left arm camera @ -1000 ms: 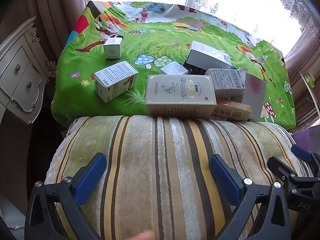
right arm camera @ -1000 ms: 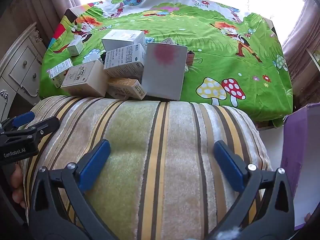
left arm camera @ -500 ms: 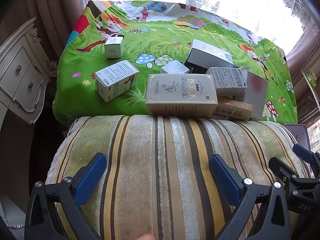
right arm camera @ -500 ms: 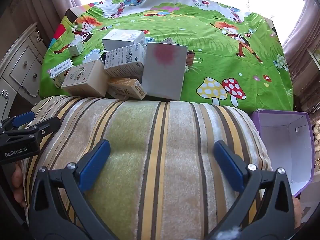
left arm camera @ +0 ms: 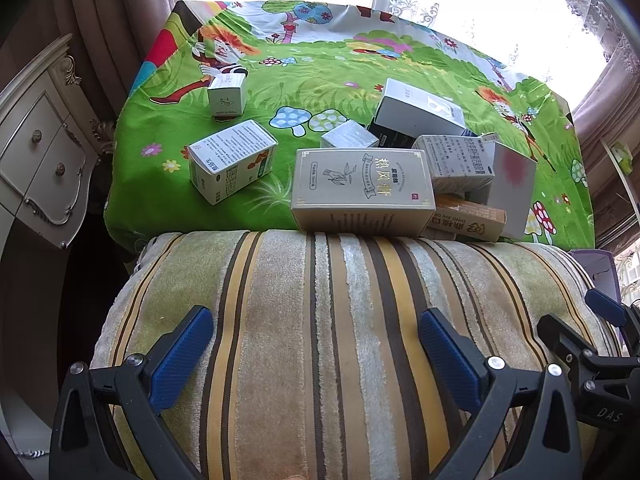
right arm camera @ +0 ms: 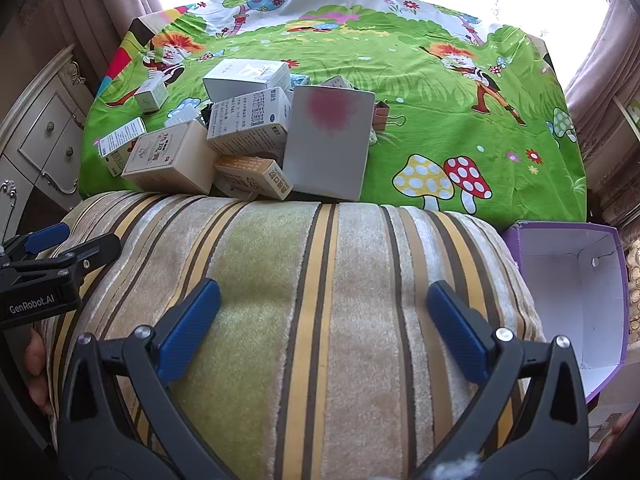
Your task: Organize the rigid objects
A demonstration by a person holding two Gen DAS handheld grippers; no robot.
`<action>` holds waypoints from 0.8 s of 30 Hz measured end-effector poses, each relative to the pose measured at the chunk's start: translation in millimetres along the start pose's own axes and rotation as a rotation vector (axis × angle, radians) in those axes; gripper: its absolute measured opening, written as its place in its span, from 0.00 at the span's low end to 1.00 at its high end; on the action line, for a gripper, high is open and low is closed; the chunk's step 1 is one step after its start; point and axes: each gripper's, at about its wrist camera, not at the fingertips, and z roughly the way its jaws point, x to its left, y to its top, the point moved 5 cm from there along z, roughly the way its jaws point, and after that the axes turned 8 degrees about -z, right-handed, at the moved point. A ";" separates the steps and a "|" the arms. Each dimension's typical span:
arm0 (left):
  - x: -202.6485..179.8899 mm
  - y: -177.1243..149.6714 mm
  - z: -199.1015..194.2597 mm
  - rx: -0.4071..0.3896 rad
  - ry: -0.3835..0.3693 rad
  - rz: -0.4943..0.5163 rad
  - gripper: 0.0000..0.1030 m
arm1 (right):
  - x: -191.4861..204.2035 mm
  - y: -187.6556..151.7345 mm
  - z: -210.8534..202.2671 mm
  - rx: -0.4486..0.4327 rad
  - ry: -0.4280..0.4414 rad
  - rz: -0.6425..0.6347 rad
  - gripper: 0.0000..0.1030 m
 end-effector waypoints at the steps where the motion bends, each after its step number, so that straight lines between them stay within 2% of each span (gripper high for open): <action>1: 0.2 -0.2 -0.2 0.000 -0.002 -0.001 1.00 | 0.1 0.1 0.0 0.000 0.000 0.000 1.00; 7: 1.2 -0.3 -0.1 0.002 -0.011 -0.006 1.00 | 0.6 0.7 -0.1 -0.005 0.000 0.003 1.00; 14: 6.1 0.6 -4.2 -0.016 -0.070 -0.045 1.00 | -0.8 -1.4 0.0 -0.023 0.000 0.010 1.00; 18: 4.9 2.1 -6.0 -0.025 -0.070 -0.043 1.00 | 0.3 -1.4 -0.1 -0.028 -0.002 0.013 1.00; 24: 7.6 5.3 -10.2 -0.042 -0.103 -0.058 1.00 | 3.7 4.3 5.3 -0.003 -0.019 -0.010 1.00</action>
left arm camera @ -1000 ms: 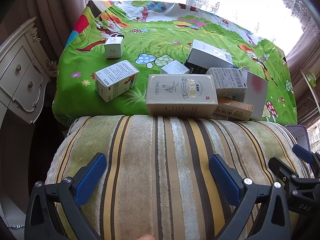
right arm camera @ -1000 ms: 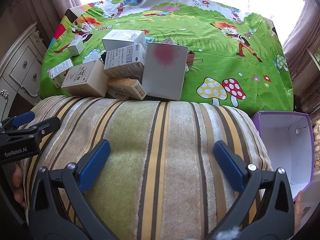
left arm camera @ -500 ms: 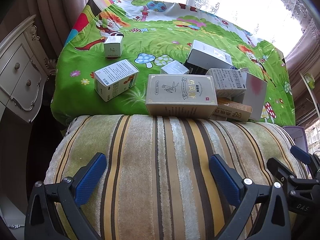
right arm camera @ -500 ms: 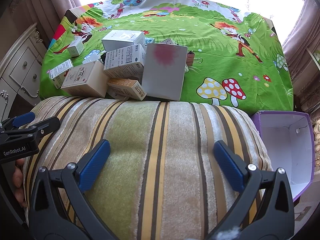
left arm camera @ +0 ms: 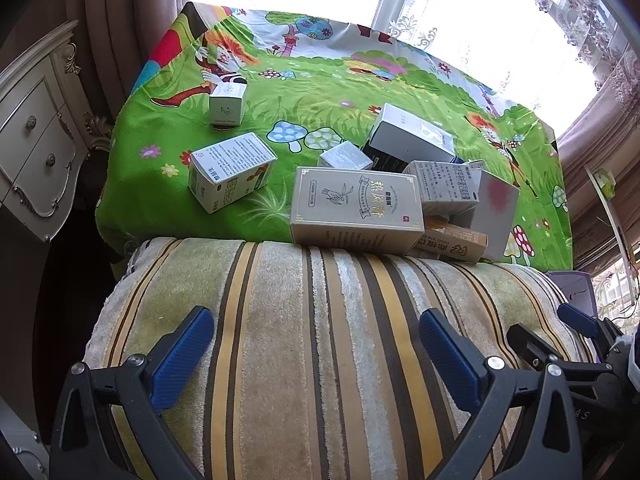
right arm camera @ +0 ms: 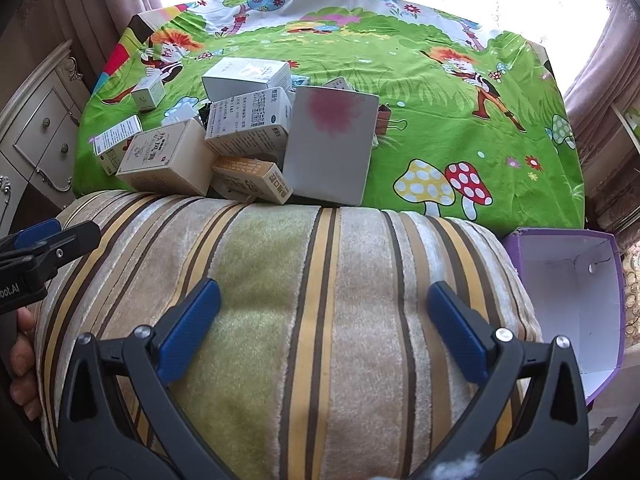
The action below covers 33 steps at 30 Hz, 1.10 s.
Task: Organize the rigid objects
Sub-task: 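Grasp the white printed box with the left tool while the right tool grasps the pink-smudged box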
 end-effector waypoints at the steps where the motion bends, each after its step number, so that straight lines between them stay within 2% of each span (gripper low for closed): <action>1: 0.0 0.4 -0.9 -0.003 -0.006 -0.002 1.00 | -1.2 -0.2 0.0 0.000 0.006 0.005 1.00; 10: 1.4 6.0 -5.9 -0.009 -0.073 -0.027 0.92 | -8.4 5.1 1.4 0.044 0.086 0.002 1.00; 19: 6.1 14.9 -7.2 -0.018 -0.078 -0.033 0.91 | -29.7 27.7 0.9 -0.029 0.159 0.132 1.00; 23: 8.9 21.3 -8.3 -0.034 -0.063 -0.024 0.91 | -31.6 41.4 6.0 -0.035 0.112 0.100 1.00; 33: 4.4 43.2 -6.4 -0.065 -0.070 0.034 0.86 | -22.4 64.1 27.7 -0.015 0.084 0.047 1.00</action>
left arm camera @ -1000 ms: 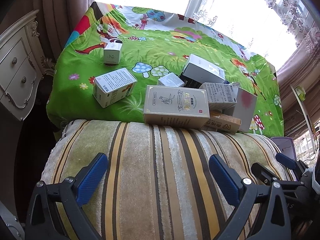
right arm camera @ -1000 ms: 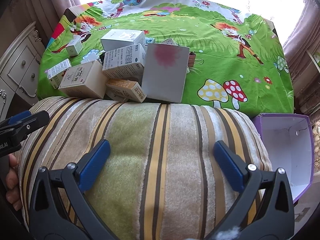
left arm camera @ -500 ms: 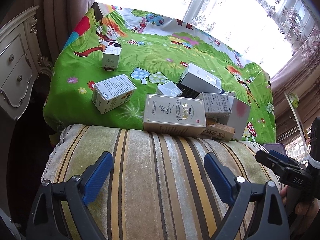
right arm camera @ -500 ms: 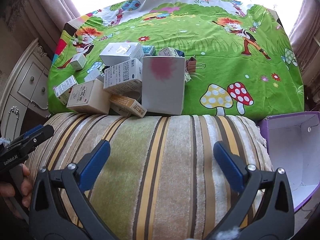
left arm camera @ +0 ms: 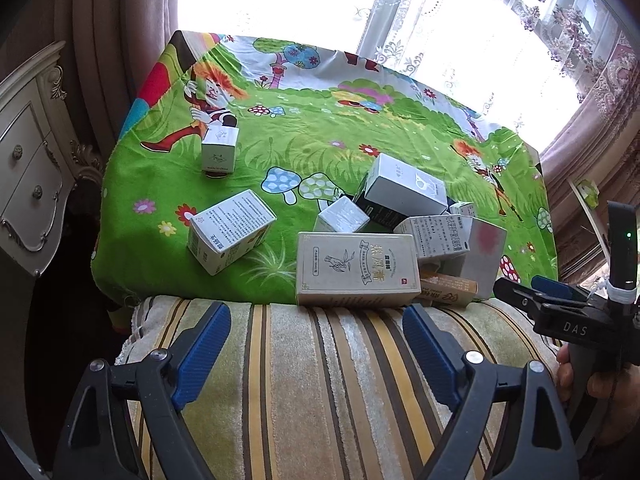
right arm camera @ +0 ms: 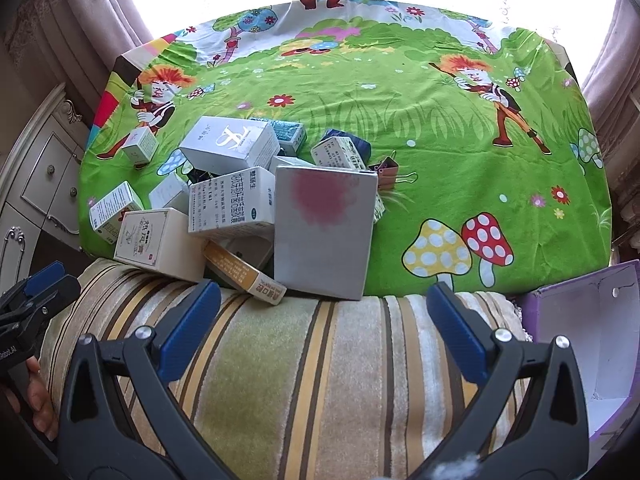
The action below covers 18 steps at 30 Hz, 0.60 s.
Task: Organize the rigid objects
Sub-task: 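Grasp the white printed box with the left tool while the right tool grasps the pink-smudged box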
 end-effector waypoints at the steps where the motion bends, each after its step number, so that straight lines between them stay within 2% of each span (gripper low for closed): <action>1: 0.5 2.6 1.4 0.000 0.002 0.002 0.86 | 1.4 1.5 2.6 0.006 -0.003 -0.008 1.00; 10: 15.4 21.1 12.4 0.010 0.026 0.007 0.86 | -1.2 13.1 25.4 0.064 -0.042 -0.004 1.00; 18: 41.9 42.1 30.7 0.036 0.111 0.043 0.86 | -1.5 22.5 42.6 0.097 -0.063 -0.001 0.97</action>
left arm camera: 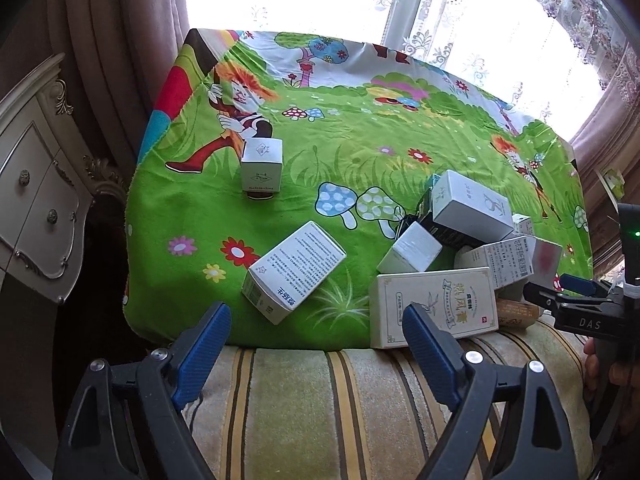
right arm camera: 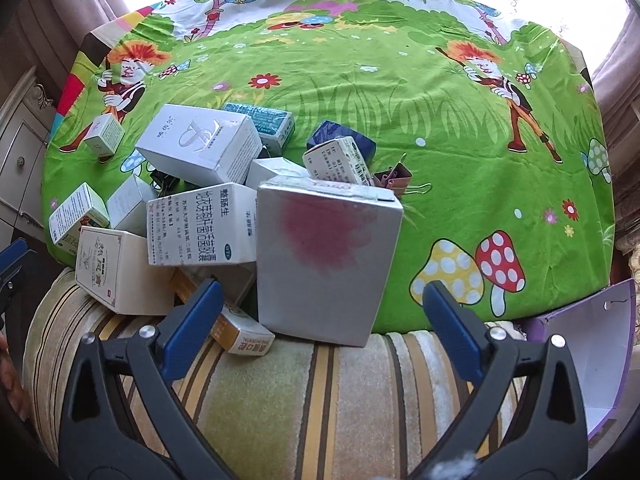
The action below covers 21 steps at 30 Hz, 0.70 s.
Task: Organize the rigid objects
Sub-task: 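Grasp the white printed box with the left tool while the right tool grasps the pink-smudged box, then carry both held boxes over to the purple-rimmed storage box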
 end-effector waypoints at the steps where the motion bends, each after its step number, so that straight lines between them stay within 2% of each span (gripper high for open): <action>1: 2.9 2.7 4.0 0.005 0.015 0.008 0.86 | 0.2 0.9 1.8 0.003 0.000 0.001 0.97; 8: 13.4 15.0 36.2 0.058 0.086 0.094 0.86 | 0.2 3.3 8.3 0.014 0.006 0.010 0.92; 13: 12.8 15.8 55.7 0.099 0.113 0.141 0.86 | -1.3 2.5 12.9 0.027 0.015 0.019 0.83; 14: 12.2 16.1 57.8 0.099 0.119 0.148 0.83 | -1.5 2.2 13.3 0.029 0.016 0.021 0.81; 15: 11.1 16.0 59.5 0.102 0.120 0.158 0.74 | -1.8 2.1 14.0 0.031 0.017 0.022 0.78; 16: 9.2 15.9 61.1 0.109 0.116 0.166 0.69 | -2.2 1.6 14.6 0.033 0.019 0.024 0.73; 18: 7.7 14.4 65.6 0.129 0.105 0.170 0.53 | -2.4 1.3 15.5 0.035 0.025 0.027 0.70; 21: 5.1 14.0 66.7 0.129 0.100 0.175 0.49 | -2.8 0.9 14.4 0.028 0.026 0.030 0.70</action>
